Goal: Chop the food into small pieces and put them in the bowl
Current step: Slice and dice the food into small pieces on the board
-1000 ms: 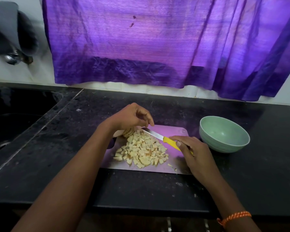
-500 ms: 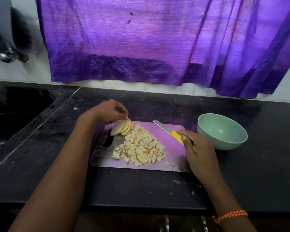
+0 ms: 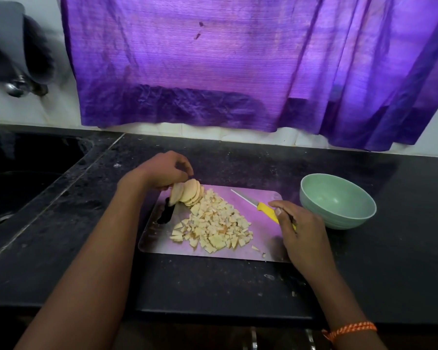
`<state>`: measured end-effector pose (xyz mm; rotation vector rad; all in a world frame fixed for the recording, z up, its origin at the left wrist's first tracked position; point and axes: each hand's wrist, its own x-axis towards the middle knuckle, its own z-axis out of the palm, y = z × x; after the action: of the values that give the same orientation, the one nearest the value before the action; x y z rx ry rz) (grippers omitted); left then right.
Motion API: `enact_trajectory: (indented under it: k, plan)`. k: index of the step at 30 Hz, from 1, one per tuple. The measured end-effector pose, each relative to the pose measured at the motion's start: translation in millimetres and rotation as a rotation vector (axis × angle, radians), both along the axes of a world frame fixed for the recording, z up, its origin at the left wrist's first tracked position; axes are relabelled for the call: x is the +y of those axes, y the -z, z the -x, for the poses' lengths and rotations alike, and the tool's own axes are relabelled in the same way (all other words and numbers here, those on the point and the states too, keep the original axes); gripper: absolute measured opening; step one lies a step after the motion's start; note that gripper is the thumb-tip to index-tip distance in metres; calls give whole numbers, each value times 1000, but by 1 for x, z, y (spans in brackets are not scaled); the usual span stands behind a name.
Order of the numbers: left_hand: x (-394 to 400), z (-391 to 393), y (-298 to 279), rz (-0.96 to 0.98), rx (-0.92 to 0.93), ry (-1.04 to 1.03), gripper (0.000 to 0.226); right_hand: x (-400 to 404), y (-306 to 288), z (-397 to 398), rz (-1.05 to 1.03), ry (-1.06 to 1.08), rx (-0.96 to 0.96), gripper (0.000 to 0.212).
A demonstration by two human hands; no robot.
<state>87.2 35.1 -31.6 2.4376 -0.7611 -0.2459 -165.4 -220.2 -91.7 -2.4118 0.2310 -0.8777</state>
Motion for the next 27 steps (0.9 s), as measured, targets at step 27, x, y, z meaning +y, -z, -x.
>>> enact_trajectory:
  k: [27]
  plan:
    - [-89, 65, 28, 177, -308, 215, 41, -6, 0, 1, -36, 152, -81, 23]
